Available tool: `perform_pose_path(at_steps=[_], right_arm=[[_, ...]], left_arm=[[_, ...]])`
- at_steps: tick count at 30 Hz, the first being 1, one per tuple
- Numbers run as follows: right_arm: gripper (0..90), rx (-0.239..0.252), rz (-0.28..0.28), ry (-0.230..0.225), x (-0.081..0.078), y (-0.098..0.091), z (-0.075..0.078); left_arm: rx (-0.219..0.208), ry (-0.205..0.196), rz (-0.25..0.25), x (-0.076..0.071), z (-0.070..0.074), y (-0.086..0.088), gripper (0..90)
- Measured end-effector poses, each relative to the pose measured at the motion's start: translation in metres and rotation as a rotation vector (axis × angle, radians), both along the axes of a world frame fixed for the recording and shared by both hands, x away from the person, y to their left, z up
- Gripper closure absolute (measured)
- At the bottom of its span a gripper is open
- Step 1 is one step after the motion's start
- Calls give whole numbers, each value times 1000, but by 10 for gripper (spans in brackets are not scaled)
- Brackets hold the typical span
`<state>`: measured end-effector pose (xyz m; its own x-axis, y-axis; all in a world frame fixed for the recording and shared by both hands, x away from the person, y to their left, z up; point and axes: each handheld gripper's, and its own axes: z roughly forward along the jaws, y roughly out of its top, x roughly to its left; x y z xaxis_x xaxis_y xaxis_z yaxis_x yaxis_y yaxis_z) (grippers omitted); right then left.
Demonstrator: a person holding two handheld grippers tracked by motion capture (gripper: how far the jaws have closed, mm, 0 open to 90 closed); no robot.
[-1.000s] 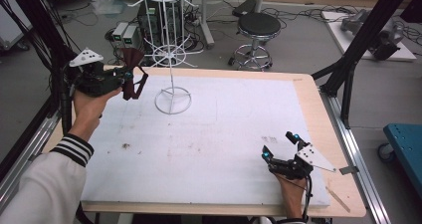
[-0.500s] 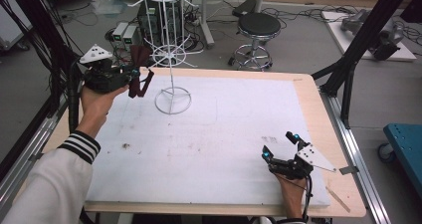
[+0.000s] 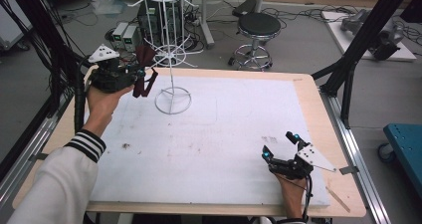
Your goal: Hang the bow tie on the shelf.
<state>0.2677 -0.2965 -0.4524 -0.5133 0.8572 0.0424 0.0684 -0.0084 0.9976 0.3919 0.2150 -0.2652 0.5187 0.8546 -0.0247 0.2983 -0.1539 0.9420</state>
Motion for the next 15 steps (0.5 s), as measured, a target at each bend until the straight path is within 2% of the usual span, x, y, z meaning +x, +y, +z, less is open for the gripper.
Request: perform_pose_path(at_steps=[5,8,15], right_arm=[[7,1,0,0,0,0,0],[7,2,1,1,0,0,0],[7,3,0,2,0,0,0]], left_arm=[[5,-5,-7,1,3,-6,756],[23,-2,-9,3,3,-10,756],[33,11,-11,6,2,-16,753]])
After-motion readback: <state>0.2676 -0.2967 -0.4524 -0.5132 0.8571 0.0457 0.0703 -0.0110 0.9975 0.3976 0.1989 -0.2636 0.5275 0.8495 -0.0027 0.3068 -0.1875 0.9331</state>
